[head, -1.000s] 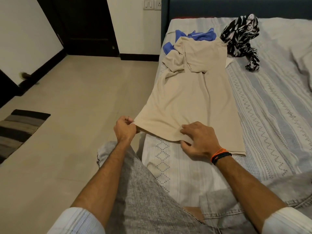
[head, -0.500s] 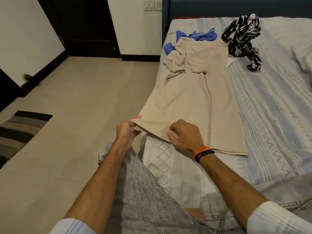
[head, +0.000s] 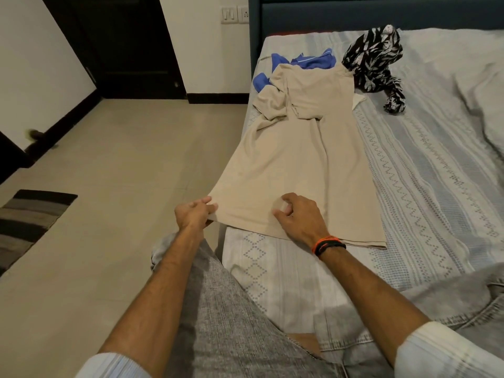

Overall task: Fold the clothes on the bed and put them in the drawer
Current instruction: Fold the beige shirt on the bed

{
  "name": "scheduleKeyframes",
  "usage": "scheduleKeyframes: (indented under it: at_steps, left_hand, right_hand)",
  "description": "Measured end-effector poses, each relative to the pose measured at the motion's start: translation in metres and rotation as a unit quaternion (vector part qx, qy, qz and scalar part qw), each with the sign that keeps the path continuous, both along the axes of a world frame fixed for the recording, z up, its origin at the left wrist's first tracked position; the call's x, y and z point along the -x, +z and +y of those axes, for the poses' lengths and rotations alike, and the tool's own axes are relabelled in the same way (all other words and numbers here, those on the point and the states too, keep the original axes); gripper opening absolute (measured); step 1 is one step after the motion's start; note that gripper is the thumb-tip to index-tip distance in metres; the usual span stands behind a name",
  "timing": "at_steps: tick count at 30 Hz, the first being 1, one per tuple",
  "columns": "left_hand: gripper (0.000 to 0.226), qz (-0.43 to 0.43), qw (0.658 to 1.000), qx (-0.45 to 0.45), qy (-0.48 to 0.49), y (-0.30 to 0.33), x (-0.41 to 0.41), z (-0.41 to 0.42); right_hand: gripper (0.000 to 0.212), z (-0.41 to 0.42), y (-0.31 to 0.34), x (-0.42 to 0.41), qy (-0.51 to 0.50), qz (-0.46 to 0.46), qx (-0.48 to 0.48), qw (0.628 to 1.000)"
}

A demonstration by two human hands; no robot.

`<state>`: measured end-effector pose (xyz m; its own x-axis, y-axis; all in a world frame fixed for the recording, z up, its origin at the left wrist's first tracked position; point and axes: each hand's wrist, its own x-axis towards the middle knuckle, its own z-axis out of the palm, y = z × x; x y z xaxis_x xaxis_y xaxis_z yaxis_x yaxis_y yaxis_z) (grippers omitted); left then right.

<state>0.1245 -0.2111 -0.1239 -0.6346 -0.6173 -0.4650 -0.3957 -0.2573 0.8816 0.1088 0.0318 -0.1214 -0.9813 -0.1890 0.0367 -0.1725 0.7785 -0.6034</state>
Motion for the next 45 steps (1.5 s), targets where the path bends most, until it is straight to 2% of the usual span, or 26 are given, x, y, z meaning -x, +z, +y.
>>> scheduleKeyframes:
  at_steps: [3,5,8,10,12,14,17,18,19,21,23,25,27,29,31,33,36,38,40,43,45]
  left_hand:
    - [0.031,-0.002,1.000,-0.014,0.004,0.007,-0.003,0.003]
    - [0.033,0.016,0.999,-0.034,0.007,0.014,-0.004,0.005]
    - [0.032,0.080,0.997,0.001,-0.002,0.028,-0.006,0.018]
    - [0.038,0.149,0.980,0.117,-0.054,0.037,-0.007,0.040]
    - [0.042,0.194,0.933,0.254,-0.166,0.045,-0.010,0.074]
    - [0.043,0.181,0.871,0.348,-0.295,0.044,-0.010,0.113]
    - [0.041,0.090,0.762,0.454,-0.454,0.039,-0.011,0.163]
    - [0.039,0.076,0.736,0.477,-0.474,0.038,-0.011,0.171]
    - [0.039,0.075,0.727,0.483,-0.482,0.037,-0.011,0.174]
    - [0.043,0.094,0.734,0.468,-0.484,0.034,-0.011,0.165]
    - [0.046,0.098,0.764,0.446,-0.457,0.030,-0.013,0.145]
    - [0.036,0.092,0.796,0.456,-0.387,0.023,-0.011,0.123]
    - [0.031,0.072,0.805,0.490,-0.327,0.016,-0.007,0.104]
    - [0.029,0.071,0.816,0.482,-0.313,0.016,-0.005,0.093]
    - [0.024,0.081,0.800,0.471,-0.363,0.020,-0.005,0.089]
    - [0.027,0.084,0.783,0.450,-0.422,0.024,-0.008,0.093]
    - [0.049,0.113,0.812,0.383,-0.424,0.027,-0.010,0.095]
    - [0.055,0.122,0.815,0.394,-0.407,0.026,-0.010,0.091]
    - [0.044,0.107,0.810,0.421,-0.393,0.023,-0.010,0.082]
    - [0.027,0.071,0.812,0.439,-0.378,0.019,-0.013,0.069]
    - [0.025,0.089,0.815,0.437,-0.370,0.019,-0.014,0.065]
  right_hand:
    - [0.050,-0.001,0.003,0.003,0.009,-0.024,-0.051,0.998]
    - [0.045,-0.001,0.005,0.007,-0.014,-0.042,-0.026,0.999]
    - [0.027,-0.001,0.011,0.014,-0.067,-0.083,0.092,0.990]
    - [0.021,-0.001,0.020,0.019,-0.117,-0.125,0.206,0.964]
    - [0.031,0.003,0.029,0.022,-0.144,-0.168,0.291,0.931]
    - [0.040,0.010,0.033,0.024,-0.160,-0.201,0.334,0.907]
    - [0.053,0.025,0.031,0.027,-0.192,-0.211,0.293,0.913]
    - [0.049,0.029,0.032,0.026,-0.204,-0.211,0.283,0.913]
    - [0.043,0.032,0.035,0.024,-0.213,-0.209,0.279,0.913]
    - [0.032,0.036,0.041,0.021,-0.220,-0.207,0.254,0.919]
    - [0.025,0.038,0.044,0.018,-0.212,-0.209,0.210,0.931]
    - [0.018,0.037,0.042,0.015,-0.194,-0.240,0.224,0.925]
    - [0.033,0.037,0.036,0.011,-0.186,-0.278,0.272,0.903]
    - [0.038,0.035,0.032,0.008,-0.193,-0.269,0.304,0.893]
    - [0.037,0.032,0.029,0.007,-0.201,-0.243,0.331,0.889]
    - [0.057,0.026,0.033,0.006,-0.216,-0.237,0.328,0.889]
    - [0.077,0.014,0.036,0.002,-0.209,-0.205,0.240,0.926]
    - [0.069,0.013,0.037,0.001,-0.188,-0.165,0.158,0.955]
    - [0.055,0.017,0.036,0.003,-0.178,-0.144,0.105,0.968]
    - [0.056,0.030,0.031,0.002,-0.173,-0.135,0.157,0.963]
    - [0.059,0.034,0.028,-0.001,-0.141,-0.085,0.125,0.978]
